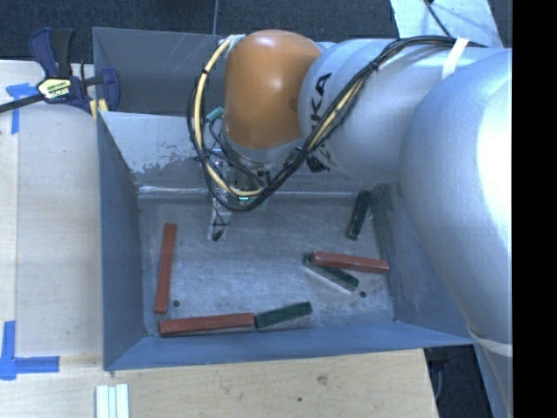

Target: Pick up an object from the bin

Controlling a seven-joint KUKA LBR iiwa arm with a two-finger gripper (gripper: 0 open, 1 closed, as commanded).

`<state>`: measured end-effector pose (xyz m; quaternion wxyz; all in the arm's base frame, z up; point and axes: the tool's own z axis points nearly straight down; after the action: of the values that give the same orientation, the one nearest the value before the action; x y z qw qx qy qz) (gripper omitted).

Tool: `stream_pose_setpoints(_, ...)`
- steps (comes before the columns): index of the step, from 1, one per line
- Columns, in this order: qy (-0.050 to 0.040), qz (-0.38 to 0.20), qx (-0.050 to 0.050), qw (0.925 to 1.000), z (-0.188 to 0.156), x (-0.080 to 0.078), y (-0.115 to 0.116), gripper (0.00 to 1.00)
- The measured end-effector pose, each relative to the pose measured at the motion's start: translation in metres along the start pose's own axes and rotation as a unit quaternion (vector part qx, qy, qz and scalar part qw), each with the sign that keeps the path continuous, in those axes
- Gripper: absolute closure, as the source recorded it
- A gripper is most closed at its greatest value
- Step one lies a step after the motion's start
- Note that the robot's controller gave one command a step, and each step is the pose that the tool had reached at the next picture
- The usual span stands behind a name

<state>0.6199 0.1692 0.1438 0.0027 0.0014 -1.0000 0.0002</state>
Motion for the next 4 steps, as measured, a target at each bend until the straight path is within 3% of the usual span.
stream_pose_setpoints(1, -0.0012, -0.285, 0.0, 0.9585, 0.076, 0.041, 0.053, 0.0)
stream_pose_setpoints(2, -0.0054, -0.439, 0.001, 0.8984, 0.043, 0.057, 0.063, 0.0)
stream_pose_setpoints(3, -0.005, -0.566, 0.001, 0.8242, 0.044, 0.048, 0.069, 0.0)
stream_pose_setpoints(4, -0.0008, -0.604, 0.004, 0.7966, 0.074, 0.043, 0.07, 0.0)
